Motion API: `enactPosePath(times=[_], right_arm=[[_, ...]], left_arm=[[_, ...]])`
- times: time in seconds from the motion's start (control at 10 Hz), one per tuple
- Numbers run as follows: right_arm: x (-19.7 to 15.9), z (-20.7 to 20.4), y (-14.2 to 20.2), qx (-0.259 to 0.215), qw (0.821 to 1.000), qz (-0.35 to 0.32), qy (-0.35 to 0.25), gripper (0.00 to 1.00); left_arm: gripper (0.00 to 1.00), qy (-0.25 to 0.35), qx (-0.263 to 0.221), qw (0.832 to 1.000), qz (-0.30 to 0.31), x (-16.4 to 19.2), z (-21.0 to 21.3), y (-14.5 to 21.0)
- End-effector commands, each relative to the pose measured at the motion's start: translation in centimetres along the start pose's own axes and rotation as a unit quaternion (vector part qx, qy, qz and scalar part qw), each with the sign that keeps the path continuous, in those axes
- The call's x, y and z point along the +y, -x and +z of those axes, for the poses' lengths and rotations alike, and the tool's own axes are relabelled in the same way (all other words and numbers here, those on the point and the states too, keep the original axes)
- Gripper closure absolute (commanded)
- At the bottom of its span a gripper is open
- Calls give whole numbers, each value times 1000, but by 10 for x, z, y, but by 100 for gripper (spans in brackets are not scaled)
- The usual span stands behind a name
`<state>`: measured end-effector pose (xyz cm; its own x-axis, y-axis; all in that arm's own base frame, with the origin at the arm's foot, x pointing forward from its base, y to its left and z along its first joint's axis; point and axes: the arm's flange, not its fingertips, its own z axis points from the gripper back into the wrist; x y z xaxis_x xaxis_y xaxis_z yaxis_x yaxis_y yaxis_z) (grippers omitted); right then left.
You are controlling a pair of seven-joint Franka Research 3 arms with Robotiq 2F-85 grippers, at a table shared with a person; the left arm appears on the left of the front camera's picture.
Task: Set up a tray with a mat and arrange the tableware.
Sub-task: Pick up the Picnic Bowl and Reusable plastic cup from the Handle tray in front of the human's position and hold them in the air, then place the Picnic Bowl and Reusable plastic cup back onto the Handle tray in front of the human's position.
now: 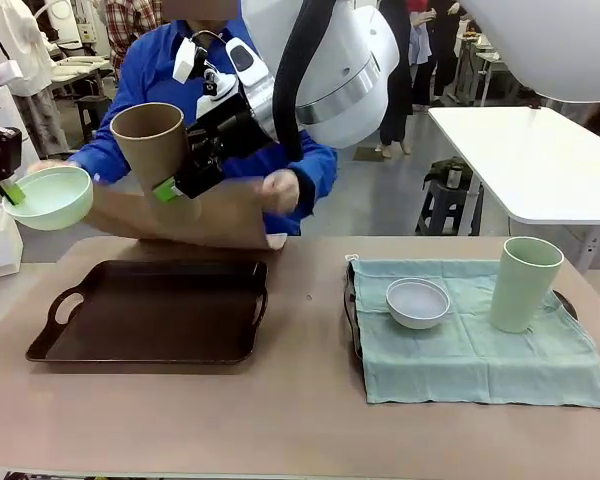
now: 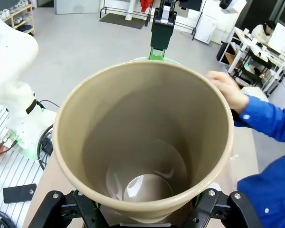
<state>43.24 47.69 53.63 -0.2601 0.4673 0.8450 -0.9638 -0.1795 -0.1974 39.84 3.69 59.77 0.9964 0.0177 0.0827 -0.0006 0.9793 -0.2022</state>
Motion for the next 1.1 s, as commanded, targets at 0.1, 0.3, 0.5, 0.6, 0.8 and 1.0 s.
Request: enactPosePath(times=[0.1,0.3,0.5,0.6,0.8,1.0], right_arm=[[-3,-3,-3,-7,1000,-3,-1,100],[-3,-3,-3,-7,1000,-3,-1,100],[-3,-3,-3,-7,1000,-3,-1,100],[-3,-3,-3,-7,1000,-3,-1,100],[-3,-3,-3,-7,1000,-3,-1,100],[-3,-3,-3,-7,1000,-3,-1,100]], left_arm=[[100,-6,-1,1000,4,1,-1,-2],[100,-6,-1,1000,4,1,-1,-2],[100,-6,-1,1000,4,1,-1,-2],[100,-6,-1,1000,4,1,-1,-2],[100,-6,-1,1000,4,1,-1,-2],[100,-6,-1,1000,4,1,-1,-2]])
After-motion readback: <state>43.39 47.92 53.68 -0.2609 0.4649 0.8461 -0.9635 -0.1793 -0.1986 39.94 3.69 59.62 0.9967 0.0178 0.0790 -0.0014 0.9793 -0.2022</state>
